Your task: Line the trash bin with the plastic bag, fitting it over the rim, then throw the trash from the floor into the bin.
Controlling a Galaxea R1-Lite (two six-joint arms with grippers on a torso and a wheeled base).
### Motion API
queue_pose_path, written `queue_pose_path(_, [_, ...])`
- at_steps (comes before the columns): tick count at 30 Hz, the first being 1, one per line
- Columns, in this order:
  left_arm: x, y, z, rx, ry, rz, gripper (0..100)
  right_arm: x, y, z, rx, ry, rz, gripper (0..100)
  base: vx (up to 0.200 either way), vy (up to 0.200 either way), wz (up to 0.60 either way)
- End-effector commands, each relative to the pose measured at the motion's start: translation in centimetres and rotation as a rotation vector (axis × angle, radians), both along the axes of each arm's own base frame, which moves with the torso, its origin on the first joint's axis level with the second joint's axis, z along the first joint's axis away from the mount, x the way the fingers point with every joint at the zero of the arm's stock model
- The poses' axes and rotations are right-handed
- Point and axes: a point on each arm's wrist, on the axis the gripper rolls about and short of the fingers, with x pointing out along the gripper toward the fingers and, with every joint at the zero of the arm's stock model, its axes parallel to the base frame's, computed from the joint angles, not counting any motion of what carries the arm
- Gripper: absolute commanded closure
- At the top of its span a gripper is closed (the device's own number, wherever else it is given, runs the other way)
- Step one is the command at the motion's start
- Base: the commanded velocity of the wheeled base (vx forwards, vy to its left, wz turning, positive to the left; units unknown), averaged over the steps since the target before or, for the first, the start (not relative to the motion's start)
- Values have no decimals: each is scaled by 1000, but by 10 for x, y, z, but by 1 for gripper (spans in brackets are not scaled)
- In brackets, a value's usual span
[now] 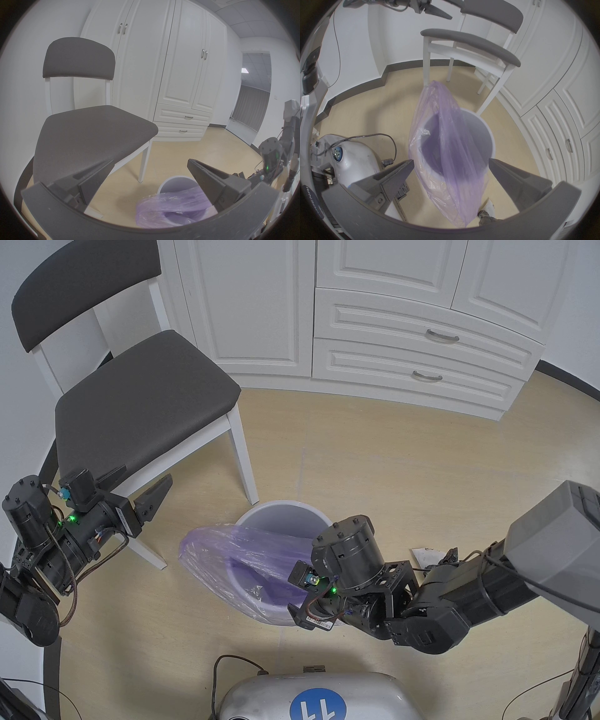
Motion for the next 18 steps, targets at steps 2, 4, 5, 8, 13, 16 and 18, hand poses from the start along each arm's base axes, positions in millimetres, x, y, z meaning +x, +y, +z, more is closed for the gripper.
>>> queue_pose_path(2, [-9, 1, -1, 2, 5, -4, 0, 11, 8, -22, -27, 26, -2, 0, 0, 0, 0])
queue_pose_path(4, [-9, 1, -1, 2, 8, 1, 0, 15, 12, -27, -29, 28, -5, 0, 0, 0, 0])
queue_pose_path(5, [-9, 2, -1, 0, 5, 2, 0, 19, 12, -29, -28, 31, -10, 0, 0, 0, 0])
queue_pose_path(8, [-8, 4, 1, -4, 0, 13, 0, 31, 11, -37, -24, 36, -23, 0, 0, 0, 0])
queue_pose_path(13, [-6, 6, 0, -3, 3, 20, 0, 49, 14, -41, -2, 28, -41, 0, 0, 0, 0])
queue_pose_path(16, [-5, 6, -1, -3, 8, 19, 0, 56, 16, -48, 3, 37, -33, 0, 0, 0, 0])
queue_pose_path(18, [-4, 6, -3, -2, 14, 20, 0, 60, 21, -51, 13, 36, -28, 0, 0, 0, 0])
